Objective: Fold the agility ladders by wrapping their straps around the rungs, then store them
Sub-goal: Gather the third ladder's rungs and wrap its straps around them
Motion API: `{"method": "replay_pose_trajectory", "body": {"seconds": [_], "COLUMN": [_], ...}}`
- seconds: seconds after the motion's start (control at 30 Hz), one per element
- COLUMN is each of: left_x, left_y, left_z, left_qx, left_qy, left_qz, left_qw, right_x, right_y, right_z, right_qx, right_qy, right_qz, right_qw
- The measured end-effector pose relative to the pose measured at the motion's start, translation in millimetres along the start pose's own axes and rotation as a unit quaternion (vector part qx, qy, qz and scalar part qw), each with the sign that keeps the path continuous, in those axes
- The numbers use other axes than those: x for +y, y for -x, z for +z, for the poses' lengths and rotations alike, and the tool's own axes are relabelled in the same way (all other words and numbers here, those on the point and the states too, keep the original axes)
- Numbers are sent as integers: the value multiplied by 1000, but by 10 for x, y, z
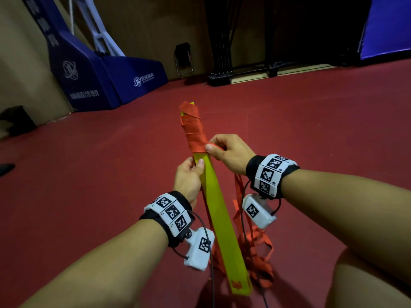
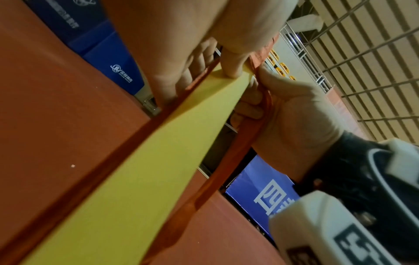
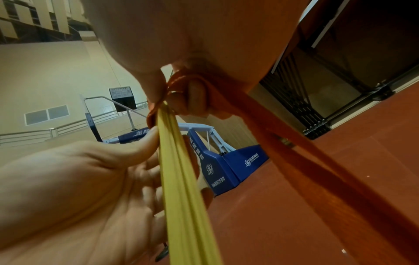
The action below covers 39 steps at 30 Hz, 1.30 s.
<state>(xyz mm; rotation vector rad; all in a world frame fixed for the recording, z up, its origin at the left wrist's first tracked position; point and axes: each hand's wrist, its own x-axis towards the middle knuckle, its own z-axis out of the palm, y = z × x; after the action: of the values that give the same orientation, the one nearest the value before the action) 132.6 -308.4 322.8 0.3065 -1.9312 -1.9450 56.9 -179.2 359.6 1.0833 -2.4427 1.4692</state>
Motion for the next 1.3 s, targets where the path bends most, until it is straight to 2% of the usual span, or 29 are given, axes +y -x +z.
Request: {"method": "replay_pose_trajectory", "body": {"seconds": [0.17, 0.3, 0.47, 0.7, 0.8, 0.9, 1.03, 1.17, 1.3], "left_x": [55, 111, 35, 103, 98, 101, 101, 52, -3], "left_y": [18, 60, 14, 70, 41, 32, -7, -55, -116], "left_z": [71, 97, 94, 185, 166, 125, 65, 37, -21], "left_qx": [61, 12, -18, -19, -3, -15, -25, -33, -22], "left_qy": [75, 56, -81, -25, -15, -32, -2, 17, 22], "left_qz": [-12, -10, 17, 16, 16, 33, 37, 35, 37], "left_qw": [995, 998, 996, 999, 1000, 999, 999, 999, 999], "right_x": [15, -2, -38, -73, -74, 2, 59, 25, 5], "right_y": [6, 15, 3, 0, -41, -94, -126, -170, -173], "right_z": [16, 66, 68, 17, 2, -3, -59, -143, -151], "right_qx": [-3, -3, -10, -39, -33, -25, -33, -37, -39], "right_qy": [-51, -63, -97, -187, -174, -144, -97, -108, -10], "right_qz": [2, 3, -5, -13, -12, -5, -2, -9, -6], "right_qw": [999, 998, 995, 982, 984, 989, 995, 993, 999]}}
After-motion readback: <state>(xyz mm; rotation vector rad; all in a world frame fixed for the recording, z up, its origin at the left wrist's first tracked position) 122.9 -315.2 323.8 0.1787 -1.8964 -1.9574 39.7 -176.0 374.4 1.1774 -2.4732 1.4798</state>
